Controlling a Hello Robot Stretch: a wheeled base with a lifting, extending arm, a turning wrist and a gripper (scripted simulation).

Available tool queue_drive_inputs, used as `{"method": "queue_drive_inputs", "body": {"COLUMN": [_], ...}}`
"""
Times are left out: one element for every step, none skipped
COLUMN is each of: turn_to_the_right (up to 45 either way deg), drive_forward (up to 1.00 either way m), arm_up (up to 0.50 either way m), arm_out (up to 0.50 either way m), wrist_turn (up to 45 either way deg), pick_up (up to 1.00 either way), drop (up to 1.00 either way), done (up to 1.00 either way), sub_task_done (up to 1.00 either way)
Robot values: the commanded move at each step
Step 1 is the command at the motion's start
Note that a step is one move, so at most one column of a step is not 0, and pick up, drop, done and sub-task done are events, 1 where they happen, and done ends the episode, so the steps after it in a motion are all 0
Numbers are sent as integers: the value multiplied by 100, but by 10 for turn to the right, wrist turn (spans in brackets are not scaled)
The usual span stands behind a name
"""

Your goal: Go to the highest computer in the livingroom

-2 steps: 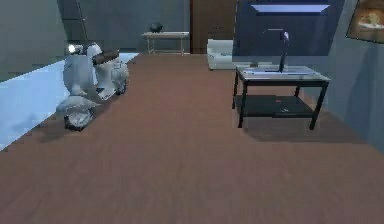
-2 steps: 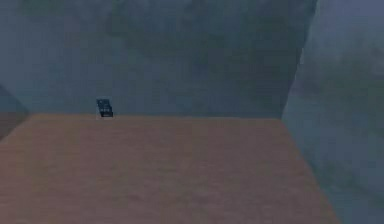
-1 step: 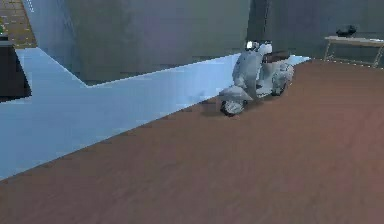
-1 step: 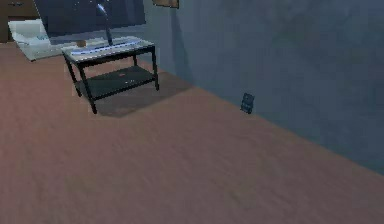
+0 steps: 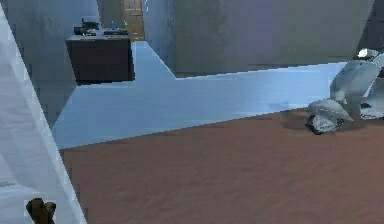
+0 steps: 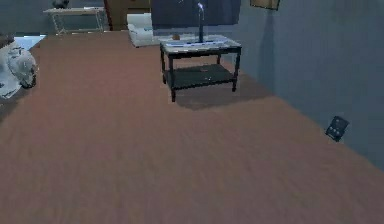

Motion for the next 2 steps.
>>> {"method": "queue_drive_inputs", "body": {"turn_to_the_right": [0, -330], "drive_forward": [65, 0], "arm_up": [0, 0], "arm_out": [0, 0], "wrist_turn": [0, 0], "pick_up": [0, 0], "drop": [0, 0], "done": [0, 0], "sub_task_done": [0, 0]}}
